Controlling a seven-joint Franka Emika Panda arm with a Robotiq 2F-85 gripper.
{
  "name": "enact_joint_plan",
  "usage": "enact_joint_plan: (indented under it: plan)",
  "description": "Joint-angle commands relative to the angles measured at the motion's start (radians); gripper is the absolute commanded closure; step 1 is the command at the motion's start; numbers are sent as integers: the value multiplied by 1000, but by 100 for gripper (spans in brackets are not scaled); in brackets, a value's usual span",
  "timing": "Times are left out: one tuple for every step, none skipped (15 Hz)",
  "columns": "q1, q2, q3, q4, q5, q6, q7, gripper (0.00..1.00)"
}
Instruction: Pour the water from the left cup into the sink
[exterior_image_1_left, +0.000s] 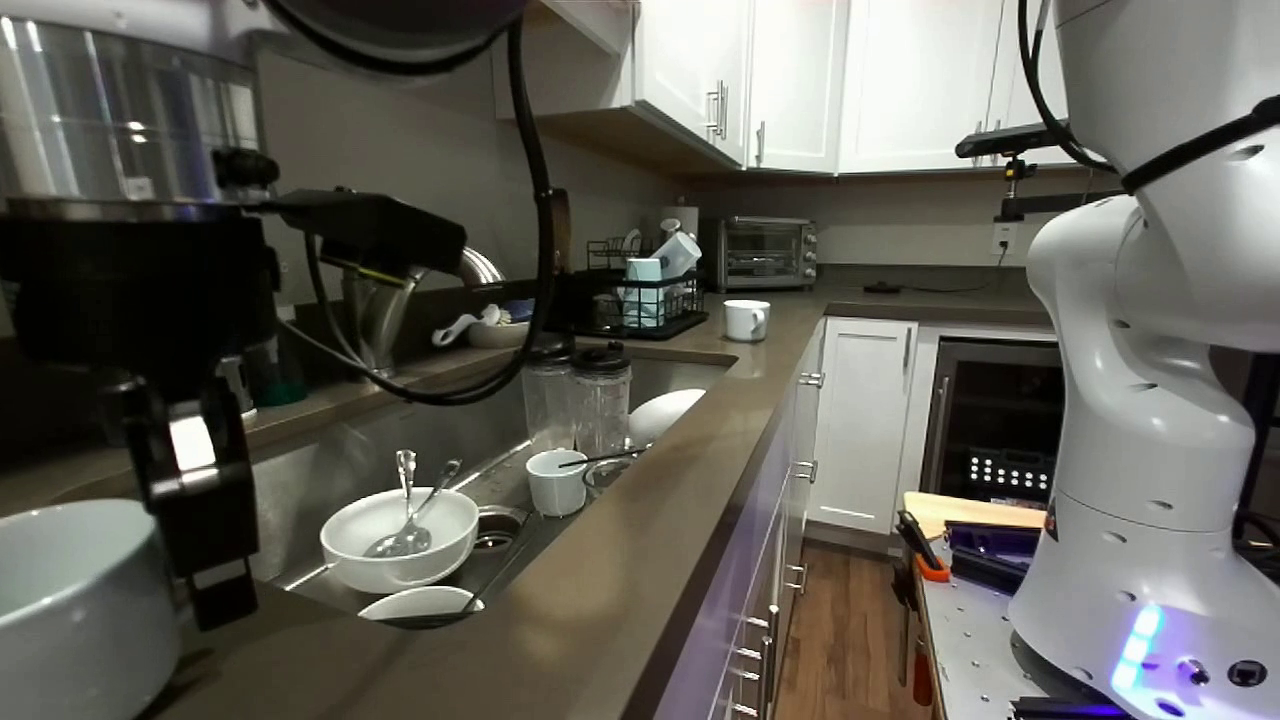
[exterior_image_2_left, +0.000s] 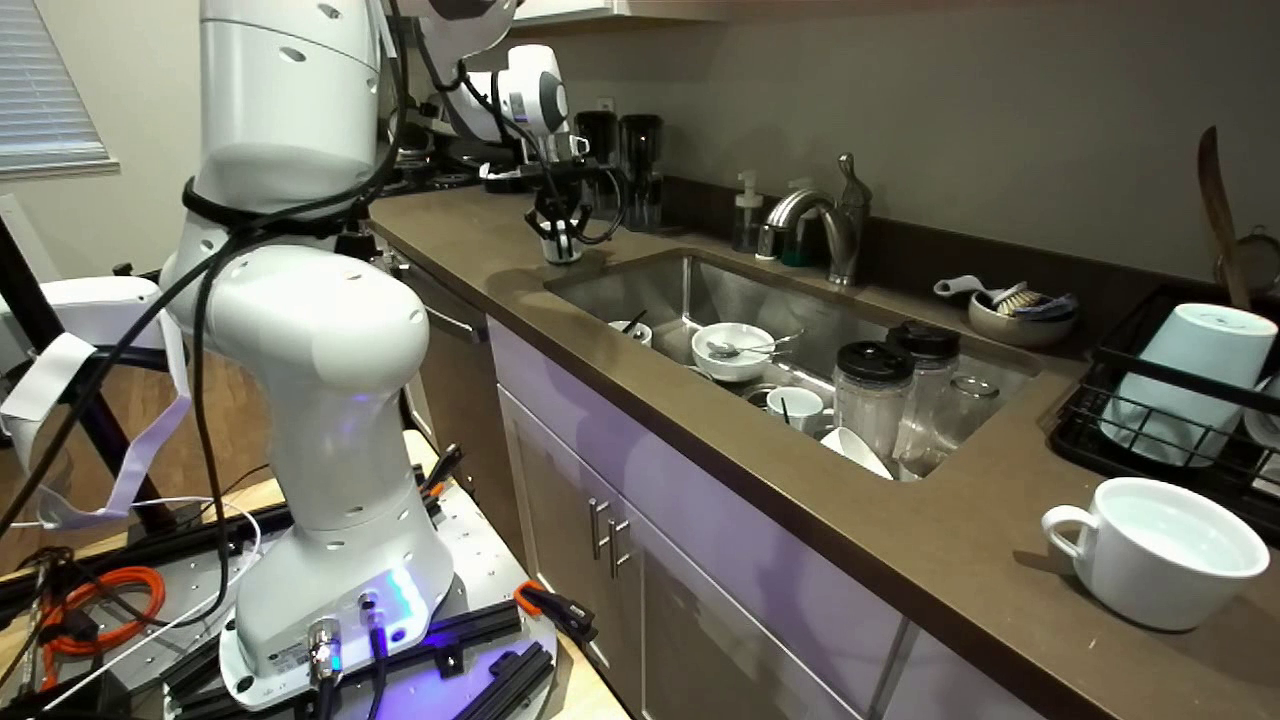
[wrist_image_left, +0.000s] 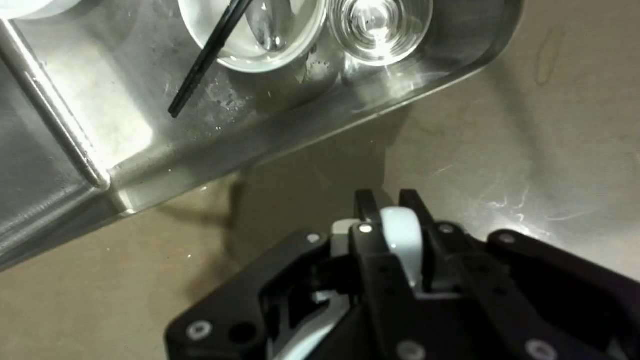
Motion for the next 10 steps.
enact_joint_plan:
  plan:
    - [0,24,4,42,54,-8,-43,96]
    - [-1,24,4,44,66,-10,-43,96]
    - [-3,24,4,45,73,-11,-42,96]
    - [-4,23,4,45,82,-12,-43,96]
    - [-5,22,3,44,88,-12,-42,96]
    - [-7,19,3,42,97,-12,-42,83]
    - [-7,18,3,41,103,-12,-43,80]
    - [-8,16,2,41,108,-13,-41,70]
    - [-8,12,1,39,112,-13,-38,55]
    - [-8,11,0,40,113,-17,-36,48]
